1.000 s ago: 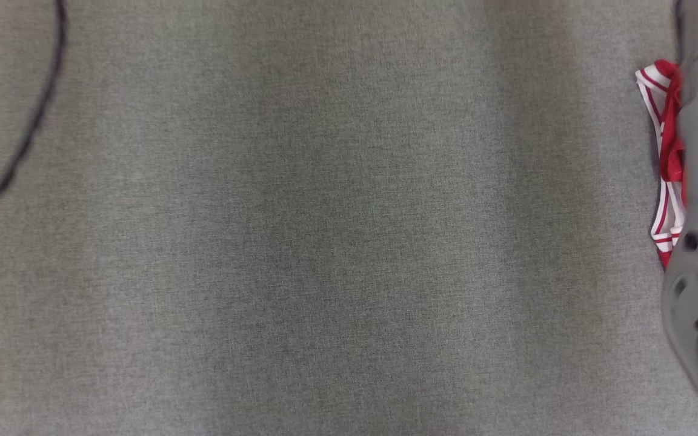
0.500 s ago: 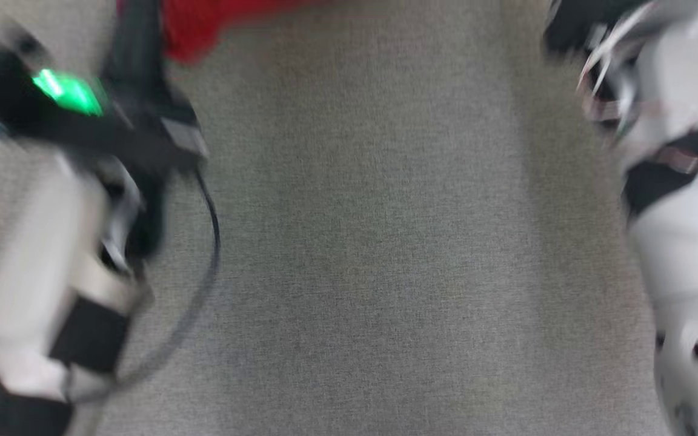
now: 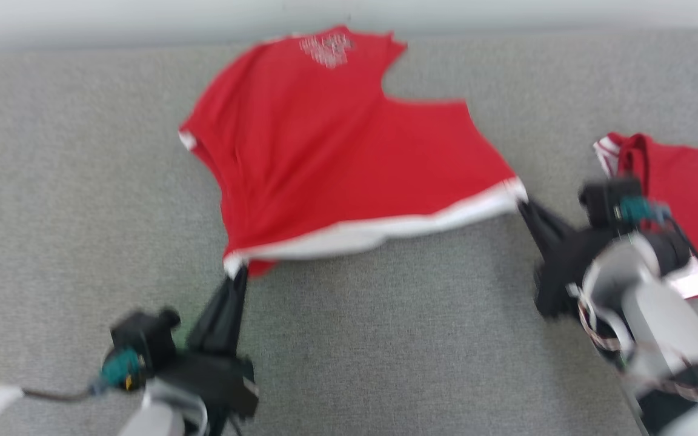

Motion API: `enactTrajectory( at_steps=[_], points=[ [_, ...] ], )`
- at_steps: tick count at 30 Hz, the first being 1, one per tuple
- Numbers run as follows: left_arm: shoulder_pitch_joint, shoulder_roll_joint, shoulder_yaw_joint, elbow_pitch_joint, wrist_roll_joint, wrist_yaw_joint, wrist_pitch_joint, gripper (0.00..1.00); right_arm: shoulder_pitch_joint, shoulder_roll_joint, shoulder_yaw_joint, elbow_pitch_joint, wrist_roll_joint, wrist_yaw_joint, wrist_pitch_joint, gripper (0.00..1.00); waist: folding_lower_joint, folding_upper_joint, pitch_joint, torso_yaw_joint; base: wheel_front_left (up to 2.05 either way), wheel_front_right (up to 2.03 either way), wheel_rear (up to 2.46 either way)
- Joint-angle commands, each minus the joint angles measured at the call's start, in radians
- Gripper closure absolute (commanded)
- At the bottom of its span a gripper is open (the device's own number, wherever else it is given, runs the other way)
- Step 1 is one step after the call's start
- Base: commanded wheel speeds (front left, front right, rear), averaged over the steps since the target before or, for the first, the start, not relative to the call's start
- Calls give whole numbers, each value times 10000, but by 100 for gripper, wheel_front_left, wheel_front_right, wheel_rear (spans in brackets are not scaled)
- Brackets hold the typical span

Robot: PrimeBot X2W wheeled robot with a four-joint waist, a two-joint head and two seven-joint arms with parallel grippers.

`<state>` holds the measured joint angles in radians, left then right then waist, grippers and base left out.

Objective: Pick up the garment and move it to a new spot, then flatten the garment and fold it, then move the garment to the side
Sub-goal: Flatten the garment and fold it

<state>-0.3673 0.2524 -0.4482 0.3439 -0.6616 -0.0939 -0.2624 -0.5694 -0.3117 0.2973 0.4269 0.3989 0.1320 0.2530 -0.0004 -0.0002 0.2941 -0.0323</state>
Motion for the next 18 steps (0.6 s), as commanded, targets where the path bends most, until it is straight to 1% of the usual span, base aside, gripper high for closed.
enactTrajectory(
  at_steps=[1, 4, 7, 11, 14, 16, 18],
  points=[
    [320, 19, -31, -65, 166, 76, -29, 100, 425, -144, -113, -258, 62, -22, 197, 100, 4, 2, -624, 100, 0, 0, 0],
    [1062, 97, -145, -335, 349, 192, -31, 100, 1712, -370, -561, -1528, -89, -21, 1134, 100, 4, 2, -842, 128, 0, 0, 0],
    [1746, 195, -214, -678, 362, 361, -32, 100, 3042, -392, -1198, -2870, -216, -21, 2088, 100, 4, 2, -1005, 150, 0, 0, 0],
    [2708, 384, -402, -1360, 452, 700, 151, 100, 4708, -172, -2025, -4769, -415, -21, 3324, 100, 4, 2, -1116, 182, 0, 0, 0],
    [3331, 639, -509, -1893, 482, 838, 294, 100, 5741, 87, -2555, -6076, -572, -21, 4128, 100, 4, 2, -1127, 217, 0, 0, 0],
    [3634, 724, -518, -2276, 468, 936, 320, 100, 6170, 293, -2916, -6857, -727, -21, 4477, 100, 4, 2, -1117, 245, 0, 0, 0],
    [3748, 728, -471, -2667, 369, 973, 294, 100, 6288, 422, -3109, -7335, -852, -21, 4700, 100, 4, 2, -1074, 270, 0, 0, 0]
  ],
)
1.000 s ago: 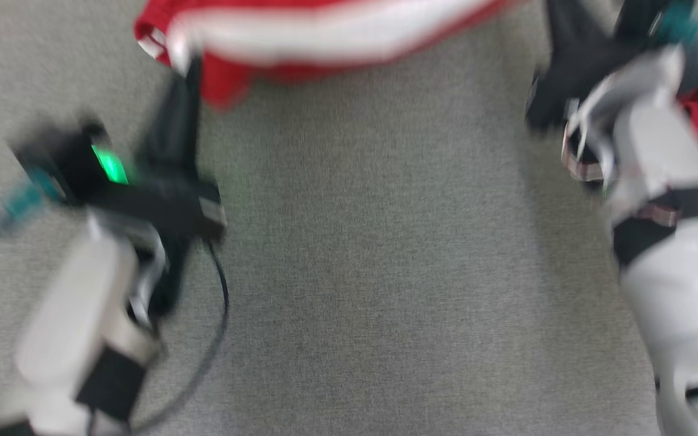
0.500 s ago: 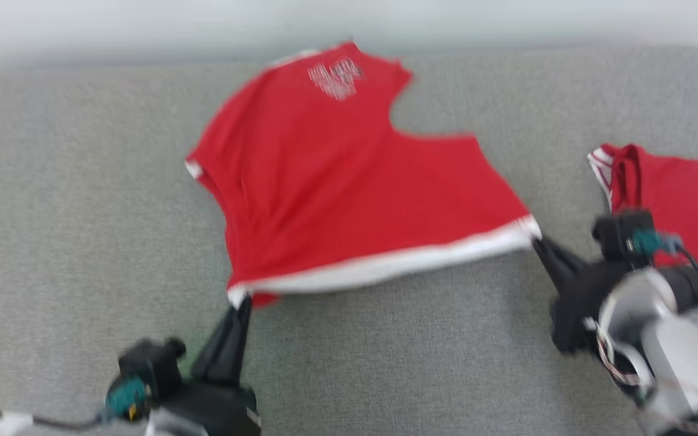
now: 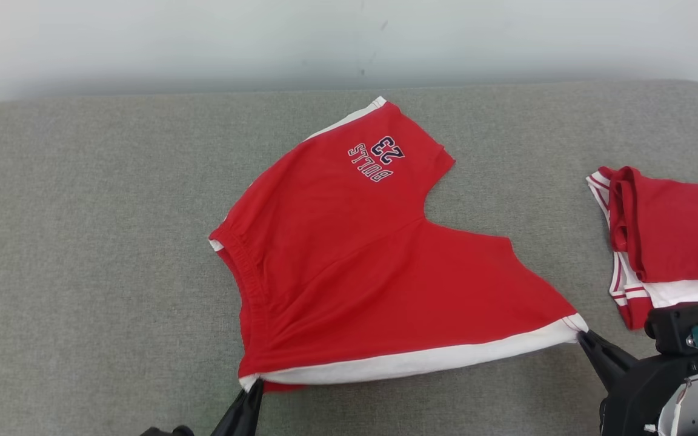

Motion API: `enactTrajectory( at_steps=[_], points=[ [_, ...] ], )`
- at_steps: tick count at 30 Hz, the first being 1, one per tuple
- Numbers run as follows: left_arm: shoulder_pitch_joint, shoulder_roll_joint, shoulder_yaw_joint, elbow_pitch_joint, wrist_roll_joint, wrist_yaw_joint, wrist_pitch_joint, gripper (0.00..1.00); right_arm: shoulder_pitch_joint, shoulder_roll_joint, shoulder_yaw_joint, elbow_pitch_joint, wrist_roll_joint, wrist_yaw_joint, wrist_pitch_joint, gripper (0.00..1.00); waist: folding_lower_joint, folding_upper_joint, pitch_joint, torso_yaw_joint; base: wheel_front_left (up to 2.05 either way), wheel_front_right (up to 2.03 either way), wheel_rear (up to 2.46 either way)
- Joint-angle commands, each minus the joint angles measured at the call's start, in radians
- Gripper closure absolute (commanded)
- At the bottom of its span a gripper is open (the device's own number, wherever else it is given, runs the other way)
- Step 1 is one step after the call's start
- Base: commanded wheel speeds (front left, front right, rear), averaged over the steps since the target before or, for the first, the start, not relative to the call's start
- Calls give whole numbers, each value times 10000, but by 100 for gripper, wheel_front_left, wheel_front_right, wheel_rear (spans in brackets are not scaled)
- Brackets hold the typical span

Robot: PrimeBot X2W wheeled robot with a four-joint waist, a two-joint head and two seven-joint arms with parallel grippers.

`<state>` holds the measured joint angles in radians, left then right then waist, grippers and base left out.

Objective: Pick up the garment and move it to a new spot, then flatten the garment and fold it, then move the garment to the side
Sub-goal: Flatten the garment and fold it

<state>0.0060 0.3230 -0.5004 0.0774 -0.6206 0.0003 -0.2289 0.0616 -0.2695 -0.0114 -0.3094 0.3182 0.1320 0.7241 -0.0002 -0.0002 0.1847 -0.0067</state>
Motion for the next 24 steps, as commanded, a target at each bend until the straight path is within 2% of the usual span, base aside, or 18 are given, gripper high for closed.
enactTrajectory(
  at_steps=[1, 4, 8, 13, 19, 24],
  points=[
    [-35, 3, 50, -170, -50, -20, -69, 100, -72, -28, -22, -57, -120, -21, 114, 100, 2, 2, 54, 44, 0, 0, 0],
    [-519, -44, -94, -464, 86, -223, -4, 100, -617, -285, 125, 35, -169, -21, 322, 100, 2, 2, 207, 204, 0, 0, 0],
    [-1432, -224, -179, -468, 221, -362, 143, 100, -2038, -869, 549, 839, -178, -21, 336, 100, 2, 2, 581, 439, 0, 0, 0],
    [-2911, -611, -88, -146, 153, -596, 216, 100, -4614, -1743, 1483, 2430, -52, -21, 105, 100, 2, 2, 1230, 886, 0, 0, 0],
    [-4578, -1198, 69, 474, -83, -683, 378, 100, -7738, -2613, 2826, 4629, -163, -21, -624, 100, 2, 2, 2152, 1553, 0, 0, 0],
    [-5558, -1656, 184, 1065, -256, -619, 413, 100, -9666, -2918, 3878, 6205, -250, -21, -1261, 100, 2, 2, 2696, 2095, 0, 0, 0]
  ],
)
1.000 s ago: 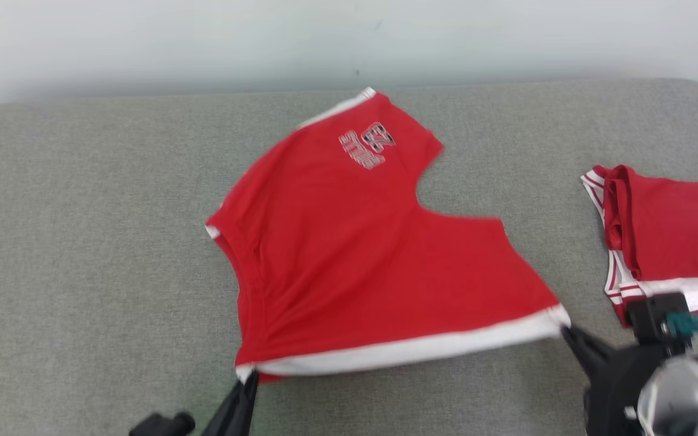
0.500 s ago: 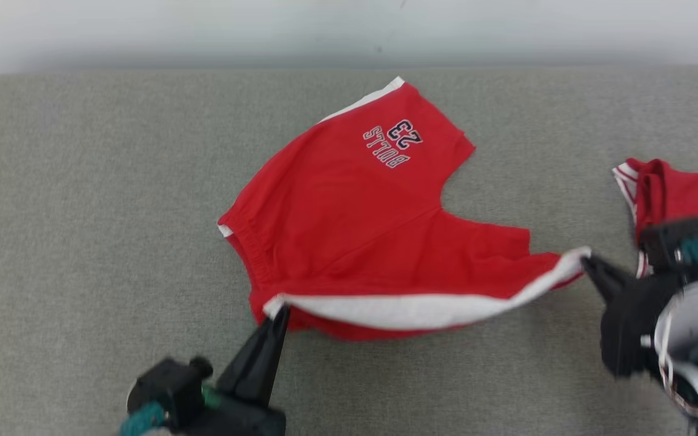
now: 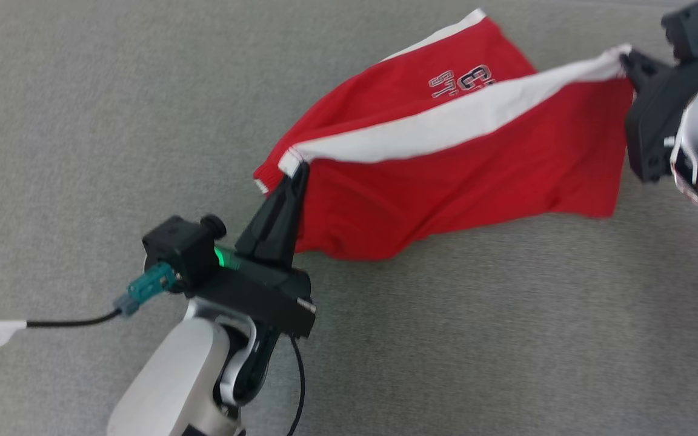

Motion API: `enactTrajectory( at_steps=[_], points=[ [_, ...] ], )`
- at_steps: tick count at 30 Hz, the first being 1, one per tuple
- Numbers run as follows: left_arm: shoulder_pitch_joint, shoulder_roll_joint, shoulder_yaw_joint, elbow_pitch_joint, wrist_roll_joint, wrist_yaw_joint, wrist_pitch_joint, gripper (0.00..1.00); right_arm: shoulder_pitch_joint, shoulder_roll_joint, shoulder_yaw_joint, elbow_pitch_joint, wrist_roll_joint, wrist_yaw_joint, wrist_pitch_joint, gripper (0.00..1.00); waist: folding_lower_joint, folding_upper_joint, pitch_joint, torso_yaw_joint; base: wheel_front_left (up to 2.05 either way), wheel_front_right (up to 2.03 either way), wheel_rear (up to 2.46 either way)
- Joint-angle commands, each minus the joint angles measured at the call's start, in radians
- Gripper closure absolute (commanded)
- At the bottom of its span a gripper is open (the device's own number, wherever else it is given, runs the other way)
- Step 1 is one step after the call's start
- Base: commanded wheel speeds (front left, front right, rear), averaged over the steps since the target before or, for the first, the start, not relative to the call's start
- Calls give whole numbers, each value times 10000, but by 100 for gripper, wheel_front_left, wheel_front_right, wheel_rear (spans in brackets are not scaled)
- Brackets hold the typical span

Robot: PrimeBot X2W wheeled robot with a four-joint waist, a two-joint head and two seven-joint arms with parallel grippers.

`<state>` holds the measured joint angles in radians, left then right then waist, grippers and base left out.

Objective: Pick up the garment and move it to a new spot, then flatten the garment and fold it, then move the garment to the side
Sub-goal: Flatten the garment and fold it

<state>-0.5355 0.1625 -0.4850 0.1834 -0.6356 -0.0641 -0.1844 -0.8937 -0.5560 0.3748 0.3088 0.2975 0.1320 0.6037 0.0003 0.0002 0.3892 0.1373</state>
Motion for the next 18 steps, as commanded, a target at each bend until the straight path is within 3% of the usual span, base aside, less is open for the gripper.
enactTrajectory(
  at_steps=[1, 15, 16, 17, 18],
  points=[
    [-297, -145, 76, 145, -157, 67, -48, 100, -445, -43, 147, 339, -91, -21, -260, 100, -3, -2, 729, 740, 0, 0, 0],
    [-1705, -807, -33, 1740, -362, 165, -27, 100, -3075, 775, 684, 3496, -690, -21, -2230, 100, -3, -2, 1375, 1610, 0, 0, 0],
    [-1826, -843, -68, 1873, -332, 175, -81, 20, -3145, 870, 743, 3710, -669, -21, -2340, 35, -3, -2, 1400, 1643, 0, 0, 0],
    [-1930, -877, -53, 1994, -343, 229, -155, 0, -3232, 937, 706, 3911, -626, -21, -2474, 0, -3, -2, 1416, 1676, 0, 0, 0],
    [-2020, -900, -54, 2107, -287, 290, -235, 0, -3341, 978, 698, 4085, -632, -21, -2639, 0, -3, -2, 1427, 1699, 0, 0, 0]
  ],
)
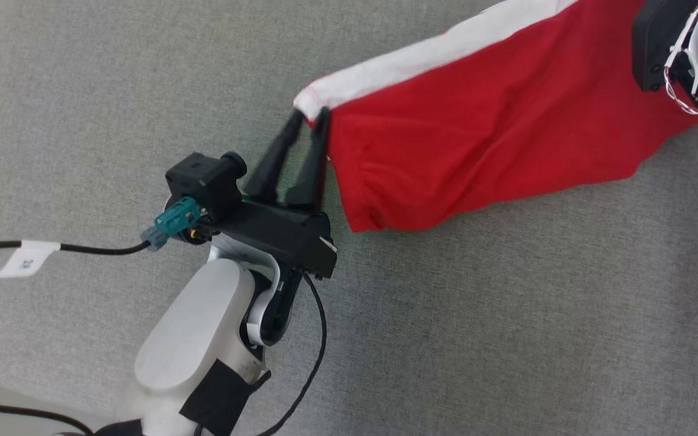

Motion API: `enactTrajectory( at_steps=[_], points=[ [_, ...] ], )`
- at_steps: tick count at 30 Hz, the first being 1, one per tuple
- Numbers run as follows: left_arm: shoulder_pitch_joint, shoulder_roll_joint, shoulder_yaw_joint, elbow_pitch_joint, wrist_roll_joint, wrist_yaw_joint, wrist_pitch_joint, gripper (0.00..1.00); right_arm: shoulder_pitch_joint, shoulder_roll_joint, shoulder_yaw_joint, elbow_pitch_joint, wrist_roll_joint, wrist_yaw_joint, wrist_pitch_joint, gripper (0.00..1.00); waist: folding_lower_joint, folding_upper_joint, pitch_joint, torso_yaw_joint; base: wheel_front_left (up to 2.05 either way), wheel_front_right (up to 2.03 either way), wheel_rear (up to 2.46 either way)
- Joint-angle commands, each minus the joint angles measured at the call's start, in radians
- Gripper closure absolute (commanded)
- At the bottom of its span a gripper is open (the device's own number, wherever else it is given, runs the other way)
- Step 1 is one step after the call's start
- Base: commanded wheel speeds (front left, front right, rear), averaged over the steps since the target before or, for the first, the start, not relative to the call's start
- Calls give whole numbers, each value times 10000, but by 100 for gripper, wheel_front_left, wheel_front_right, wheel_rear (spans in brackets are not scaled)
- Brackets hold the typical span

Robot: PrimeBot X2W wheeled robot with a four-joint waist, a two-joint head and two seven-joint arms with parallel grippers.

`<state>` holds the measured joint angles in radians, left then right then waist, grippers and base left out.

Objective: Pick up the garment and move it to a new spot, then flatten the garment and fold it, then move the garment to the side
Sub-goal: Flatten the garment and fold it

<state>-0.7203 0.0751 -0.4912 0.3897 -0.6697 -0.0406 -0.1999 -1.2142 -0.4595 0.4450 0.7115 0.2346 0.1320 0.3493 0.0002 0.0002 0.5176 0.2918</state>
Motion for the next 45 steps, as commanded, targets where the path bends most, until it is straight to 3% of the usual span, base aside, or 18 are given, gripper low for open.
enactTrajectory(
  at_steps=[1, 8, 16, 27, 37, 45],
  points=[
    [-223, -42, 9, 157, 89, 95, -152, 0, -231, 46, 6, 203, -54, -21, -290, 0, -2, -2, 146, 171, 0, 0, 0],
    [13, 185, 535, 519, 602, 520, -632, 0, -349, 424, -156, 1016, 84, -21, -1678, 0, -2, -2, -406, -105, 0, 0, 0],
    [1906, 584, 1641, -1576, 2100, 1074, -652, 0, 643, 297, -649, 1859, 588, -21, -587, 0, -2, -2, -1310, -449, 0, 0, 0],
    [4448, 256, 2082, -4196, 3208, 894, -658, 0, 1688, 540, -1917, 2495, 476, -21, 632, 0, -2, -2, -1305, -141, 0, 0, 0],
    [4754, -83, 2027, -4425, 3260, 636, -659, 0, 1468, 756, -2513, 2966, -219, -20, 1259, 0, -2, -2, -1030, 455, 0, 0, 0],
    [4857, -201, 1924, -4398, 3221, 513, -658, 0, 1426, 1017, -2622, 3588, -655, 16, 3306, 0, -2, -2, -1124, 680, 0, 0, 0]
  ],
)
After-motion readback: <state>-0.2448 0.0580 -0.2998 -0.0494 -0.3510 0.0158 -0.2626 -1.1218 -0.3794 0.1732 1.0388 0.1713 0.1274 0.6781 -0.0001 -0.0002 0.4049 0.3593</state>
